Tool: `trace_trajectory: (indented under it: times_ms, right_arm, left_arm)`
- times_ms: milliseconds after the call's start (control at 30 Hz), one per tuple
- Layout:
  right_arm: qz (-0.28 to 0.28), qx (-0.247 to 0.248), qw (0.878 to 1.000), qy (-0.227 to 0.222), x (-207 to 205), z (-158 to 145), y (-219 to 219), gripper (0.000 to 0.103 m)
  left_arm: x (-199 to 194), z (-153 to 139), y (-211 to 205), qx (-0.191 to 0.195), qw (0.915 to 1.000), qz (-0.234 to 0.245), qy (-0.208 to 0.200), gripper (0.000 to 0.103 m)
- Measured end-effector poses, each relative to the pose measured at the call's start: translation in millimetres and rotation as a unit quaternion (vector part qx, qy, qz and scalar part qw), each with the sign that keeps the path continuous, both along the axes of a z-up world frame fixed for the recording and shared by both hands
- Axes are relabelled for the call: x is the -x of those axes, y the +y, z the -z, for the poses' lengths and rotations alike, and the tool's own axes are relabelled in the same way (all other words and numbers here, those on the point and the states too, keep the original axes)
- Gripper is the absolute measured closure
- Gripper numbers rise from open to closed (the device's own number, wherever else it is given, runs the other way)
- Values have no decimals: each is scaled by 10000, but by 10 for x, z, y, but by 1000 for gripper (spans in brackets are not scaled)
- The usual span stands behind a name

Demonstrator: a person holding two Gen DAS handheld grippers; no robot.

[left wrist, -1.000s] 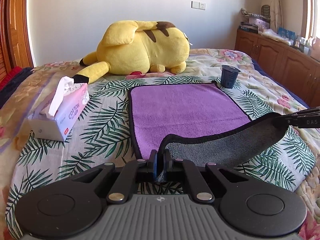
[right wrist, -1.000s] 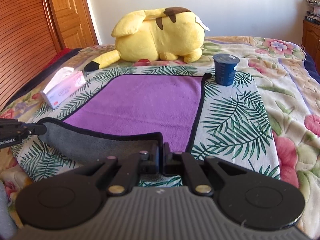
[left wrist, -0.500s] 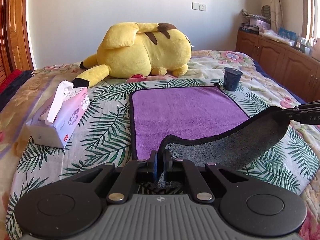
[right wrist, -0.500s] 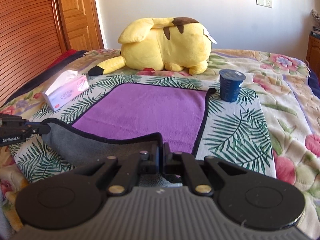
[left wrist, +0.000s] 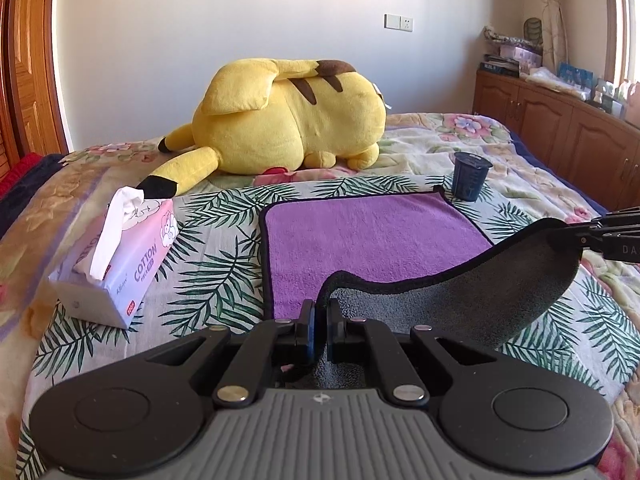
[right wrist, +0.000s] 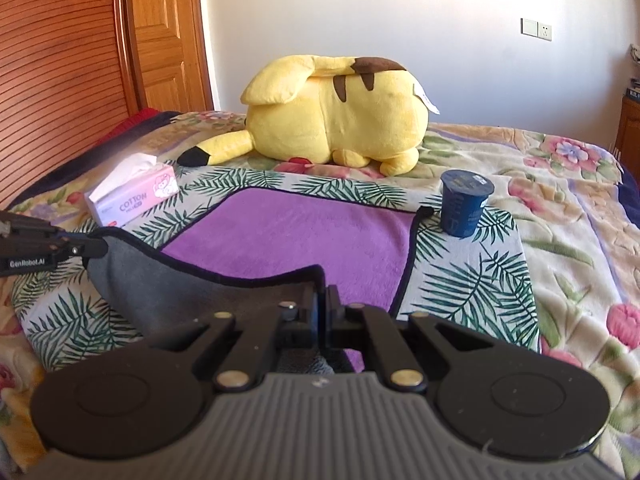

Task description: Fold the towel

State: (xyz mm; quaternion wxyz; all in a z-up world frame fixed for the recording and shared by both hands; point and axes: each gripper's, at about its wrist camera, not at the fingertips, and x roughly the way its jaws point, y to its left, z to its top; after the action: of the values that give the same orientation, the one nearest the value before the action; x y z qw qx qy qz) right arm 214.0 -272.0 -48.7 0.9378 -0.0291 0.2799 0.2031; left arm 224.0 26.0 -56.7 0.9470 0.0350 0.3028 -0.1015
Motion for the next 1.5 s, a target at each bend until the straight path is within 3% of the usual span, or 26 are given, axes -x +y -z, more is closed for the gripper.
trace_trajectory:
  times_ms: [533,1500]
  right_arm:
    - [121,11,9999,-43,-208,67,-18,99]
    - [321,152,9964,-765,-489,-203,40,99]
  left_arm:
    - [-223,-35,2,-83,9999,5,-113,103]
    - [-639,-380,-125,-180,9986,-81,-486,103]
